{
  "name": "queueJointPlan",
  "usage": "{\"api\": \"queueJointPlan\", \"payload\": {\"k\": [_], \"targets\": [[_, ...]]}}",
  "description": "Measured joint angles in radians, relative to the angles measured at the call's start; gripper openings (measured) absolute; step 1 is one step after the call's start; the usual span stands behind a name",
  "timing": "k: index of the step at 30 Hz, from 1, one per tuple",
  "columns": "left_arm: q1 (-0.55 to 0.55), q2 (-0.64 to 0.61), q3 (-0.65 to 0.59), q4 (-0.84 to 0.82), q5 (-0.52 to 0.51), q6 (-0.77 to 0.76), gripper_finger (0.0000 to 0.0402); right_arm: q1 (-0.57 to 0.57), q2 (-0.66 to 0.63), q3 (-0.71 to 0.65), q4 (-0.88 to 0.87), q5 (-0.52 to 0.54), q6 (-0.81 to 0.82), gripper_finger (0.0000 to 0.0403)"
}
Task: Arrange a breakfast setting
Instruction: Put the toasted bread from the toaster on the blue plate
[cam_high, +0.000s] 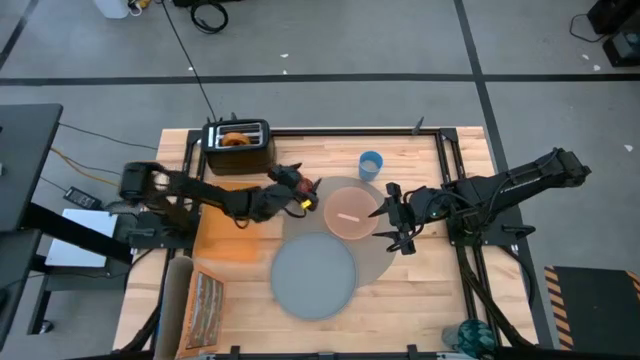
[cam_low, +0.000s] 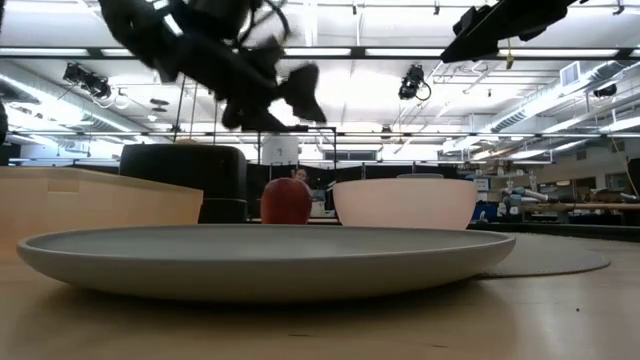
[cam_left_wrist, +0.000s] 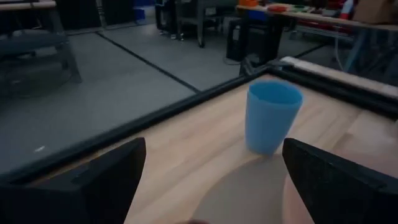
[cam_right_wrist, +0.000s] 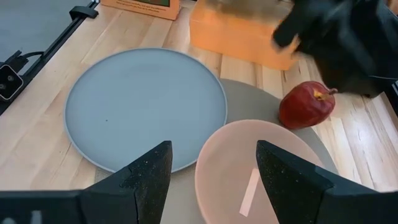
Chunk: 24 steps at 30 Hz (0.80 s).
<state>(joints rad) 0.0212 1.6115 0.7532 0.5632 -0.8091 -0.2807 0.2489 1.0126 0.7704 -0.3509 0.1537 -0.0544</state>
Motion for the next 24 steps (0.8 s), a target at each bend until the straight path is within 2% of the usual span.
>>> {"api": "queueJointPlan", "payload": {"k": [7,12,16,20,24], "targets": [[0.127,-0.275,0.001,-0.297,0.202,0.037,0.0386,0.000,0.000,0.000,-0.008,0.000,0.000,0.0241],[0.246,-0.414,0.119,-0.720,0.258,0.014,0.0386,0.000,0.000,0.000,-0.007,0.000,0.000,0.0240],[0.344,-0.410,0.282,-1.061,0.308,0.047,0.0386,-0.001,0.000,0.000,-0.001,0.000,-0.015,0.0240],[0.452,-0.346,0.452,-1.298,0.380,0.092,0.0386,-0.002,0.000,0.000,-0.002,0.001,-0.026,0.0240],[0.549,-0.261,0.611,-1.453,0.451,0.131,0.0386,-0.002,0.000,0.000,-0.002,0.001,-0.027,0.0240]]}}
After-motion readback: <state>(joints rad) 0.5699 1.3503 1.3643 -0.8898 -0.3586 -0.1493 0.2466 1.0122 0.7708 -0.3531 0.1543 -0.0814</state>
